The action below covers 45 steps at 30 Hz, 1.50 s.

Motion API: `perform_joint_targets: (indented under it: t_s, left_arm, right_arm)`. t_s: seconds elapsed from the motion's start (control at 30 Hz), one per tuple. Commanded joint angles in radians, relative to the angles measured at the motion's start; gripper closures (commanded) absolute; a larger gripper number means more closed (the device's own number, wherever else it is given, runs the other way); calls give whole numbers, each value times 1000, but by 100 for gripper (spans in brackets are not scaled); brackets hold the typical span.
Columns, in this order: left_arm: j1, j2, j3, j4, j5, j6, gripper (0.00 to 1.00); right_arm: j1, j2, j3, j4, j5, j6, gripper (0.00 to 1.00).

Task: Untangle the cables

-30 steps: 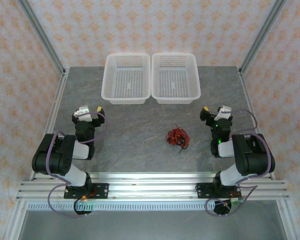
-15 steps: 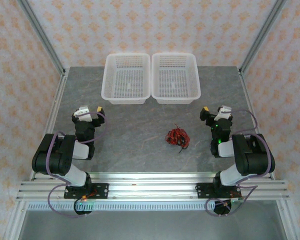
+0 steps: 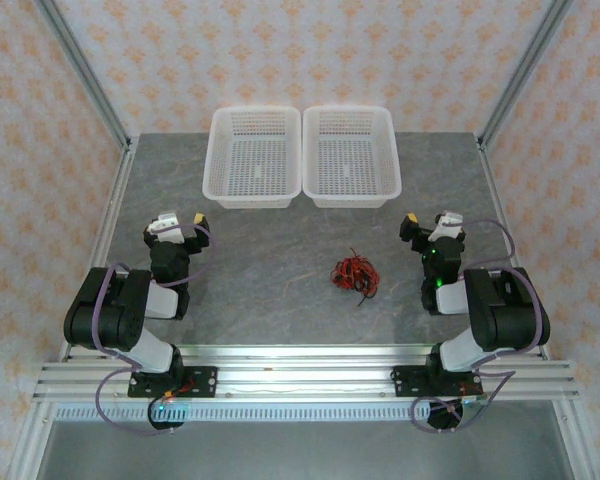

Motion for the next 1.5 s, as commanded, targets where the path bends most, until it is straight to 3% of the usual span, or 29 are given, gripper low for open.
perform_joint_targets:
  t_s: [0.0, 0.17, 0.27, 0.4, 0.57, 0.67, 0.87, 1.17, 1.47]
  left_arm:
    - [-5, -6, 10, 14, 7, 2, 1]
    - [-18, -213, 112, -321, -94, -27, 5]
    - [-32, -368, 162, -475, -168, -166, 15]
    - [-68, -477, 278, -740, -153, -372, 25]
    - [-235, -531, 387, -988, -109, -484, 25]
    - [-361, -551, 411, -1107, -105, -527, 24]
    - [-606, -551, 417, -1227, -103, -553, 20]
    - [-915, -440, 404, -1242, -211, -541, 19]
    - [-1029, -273, 493, -1215, -272, -503, 20]
  right_arm:
    - [3, -20, 10, 5, 18, -12, 1]
    - [4, -200, 103, -314, 28, 19, 9]
    - [8, -332, 185, -569, 36, 148, 10]
    - [23, -414, 329, -939, -25, 274, 12]
    - [79, -489, 442, -1392, -92, 373, 14]
    - [126, -564, 425, -1525, -156, 413, 14]
    - [207, -637, 313, -1569, -280, 556, 16]
    - [402, -585, 197, -1535, -202, 680, 27]
    - [441, -463, 199, -1439, -143, 655, 34]
